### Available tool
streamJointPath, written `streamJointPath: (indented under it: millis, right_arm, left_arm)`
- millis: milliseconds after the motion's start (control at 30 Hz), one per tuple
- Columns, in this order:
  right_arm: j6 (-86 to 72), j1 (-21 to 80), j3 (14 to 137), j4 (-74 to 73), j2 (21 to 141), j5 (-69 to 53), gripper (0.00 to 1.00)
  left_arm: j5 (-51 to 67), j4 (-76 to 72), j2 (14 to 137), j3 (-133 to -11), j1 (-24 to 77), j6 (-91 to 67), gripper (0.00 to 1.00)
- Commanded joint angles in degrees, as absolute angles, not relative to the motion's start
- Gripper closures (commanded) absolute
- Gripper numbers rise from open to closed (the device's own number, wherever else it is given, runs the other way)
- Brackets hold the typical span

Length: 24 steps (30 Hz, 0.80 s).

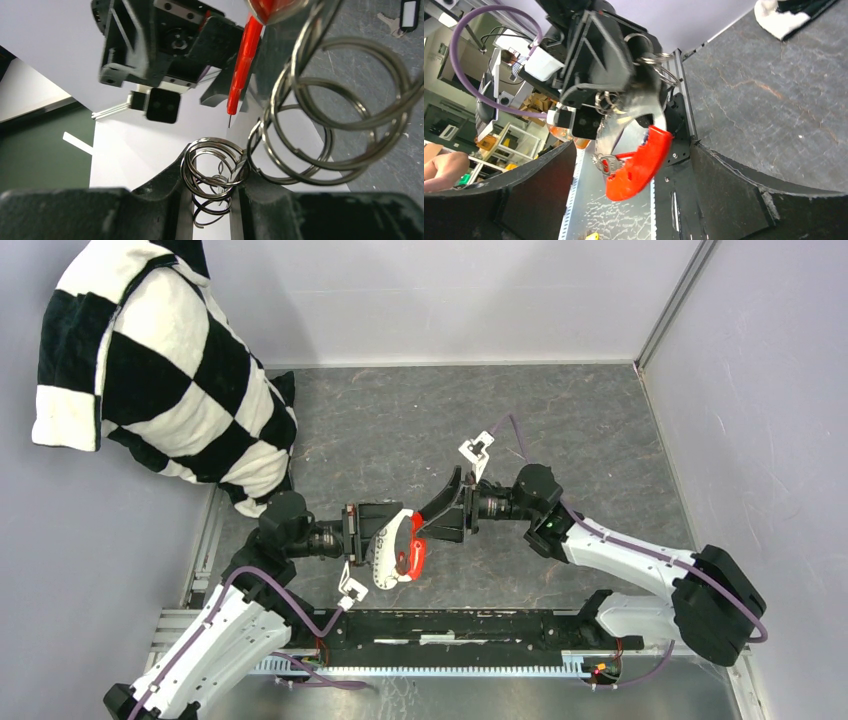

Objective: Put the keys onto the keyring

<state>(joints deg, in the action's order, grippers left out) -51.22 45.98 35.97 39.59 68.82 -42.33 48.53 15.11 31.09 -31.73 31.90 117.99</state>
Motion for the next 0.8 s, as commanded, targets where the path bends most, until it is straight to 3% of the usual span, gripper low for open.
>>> streamJointPath:
  millis: [0, 133, 200, 333, 433, 500, 533, 700, 767]
  right_arm:
    - [-51.72, 45.91, 35.92, 42.5, 69.76, -42.25, 0.12]
    - [-53.32, 46.11, 35.82, 45.65, 70.32, -42.03, 0.24]
    - [-55.84, 46.71, 35.6, 49.87, 71.62, -42.45, 0.39]
    - [-63.45, 48.65, 34.93, 62.09, 76.03, -44.01, 0.78]
    - [-65.91, 49.16, 34.89, 66.05, 77.88, -44.08, 0.81]
    - [-64.71, 48.92, 35.43, 65.16, 77.56, -43.56, 0.94]
    - [-63.23, 48.61, 35.85, 63.32, 76.91, -43.28, 0.99]
    - [-54.63, 43.6, 38.36, 51.23, 72.07, -42.46, 1.0]
    - [-48.9, 41.76, 39.84, 43.07, 69.91, -42.24, 1.0]
  left_arm:
    - [49.35, 12.35, 30.69, -34.74, 31.9, 138.1, 0.98]
    - [48.9, 12.53, 30.57, -34.8, 31.91, 138.15, 0.98]
    - [48.66, 12.45, 30.84, -34.61, 31.9, 138.57, 0.98]
    - [48.17, 11.17, 32.15, -34.37, 31.9, 139.22, 0.98]
    - [47.94, 10.33, 33.04, -34.61, 31.9, 139.1, 0.98]
    - [47.29, 10.91, 33.63, -34.84, 31.95, 138.79, 0.96]
    - [46.52, 11.91, 33.99, -35.27, 31.91, 138.52, 0.84]
    - [40.14, 21.57, 35.69, -38.91, 31.95, 130.0, 0.04]
    - [37.95, 24.94, 36.36, -40.67, 31.93, 125.06, 0.0]
